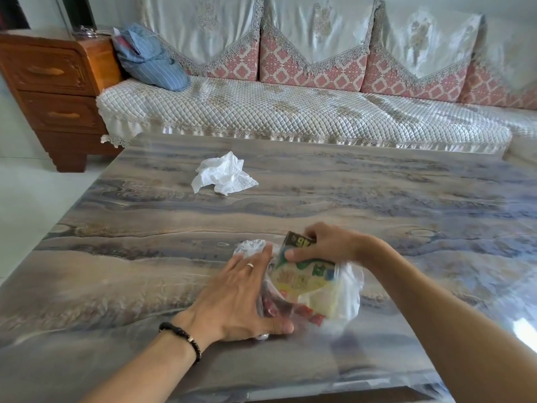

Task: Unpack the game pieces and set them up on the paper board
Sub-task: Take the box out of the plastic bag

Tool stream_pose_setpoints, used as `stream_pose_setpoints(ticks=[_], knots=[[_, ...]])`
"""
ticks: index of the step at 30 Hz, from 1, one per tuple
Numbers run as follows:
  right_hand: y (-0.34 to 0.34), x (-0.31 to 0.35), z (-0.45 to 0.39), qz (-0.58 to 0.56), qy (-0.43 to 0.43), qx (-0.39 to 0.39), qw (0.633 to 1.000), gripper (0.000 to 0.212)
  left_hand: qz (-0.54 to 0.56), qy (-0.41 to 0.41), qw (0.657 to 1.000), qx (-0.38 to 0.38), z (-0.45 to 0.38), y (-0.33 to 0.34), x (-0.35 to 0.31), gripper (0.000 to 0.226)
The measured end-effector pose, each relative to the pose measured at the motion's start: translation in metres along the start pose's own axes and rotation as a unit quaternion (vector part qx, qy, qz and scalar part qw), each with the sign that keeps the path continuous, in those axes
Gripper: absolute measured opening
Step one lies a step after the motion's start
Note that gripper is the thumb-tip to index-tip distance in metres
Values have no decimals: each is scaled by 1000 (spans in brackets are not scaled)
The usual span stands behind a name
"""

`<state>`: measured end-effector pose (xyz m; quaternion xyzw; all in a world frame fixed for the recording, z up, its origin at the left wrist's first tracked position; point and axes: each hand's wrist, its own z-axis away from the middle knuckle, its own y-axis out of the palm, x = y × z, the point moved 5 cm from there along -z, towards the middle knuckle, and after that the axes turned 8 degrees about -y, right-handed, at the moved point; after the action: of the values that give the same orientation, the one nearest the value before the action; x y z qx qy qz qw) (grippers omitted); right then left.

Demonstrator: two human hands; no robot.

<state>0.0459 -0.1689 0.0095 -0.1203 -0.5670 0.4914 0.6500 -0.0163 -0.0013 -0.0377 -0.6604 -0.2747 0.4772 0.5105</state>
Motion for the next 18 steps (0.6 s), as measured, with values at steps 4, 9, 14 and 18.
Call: stream_pose_setpoints(ticks=[4, 9, 14, 18], knots=[[-13, -6, -3, -203, 0, -161, 966, 31, -1, -36, 998, -59, -14, -3, 8, 120], [-23, -21, -13, -399, 35, -339, 851, 35, -64, -51, 993, -84, -40, 0, 31, 89], [-51, -36, -12, -459, 71, -482, 743, 24, -141, -111, 975, -129, -61, -13, 48, 78], [-70, -48, -5, -453, 87, -546, 700, 37, -145, -197, 955, -170, -61, -21, 56, 81]])
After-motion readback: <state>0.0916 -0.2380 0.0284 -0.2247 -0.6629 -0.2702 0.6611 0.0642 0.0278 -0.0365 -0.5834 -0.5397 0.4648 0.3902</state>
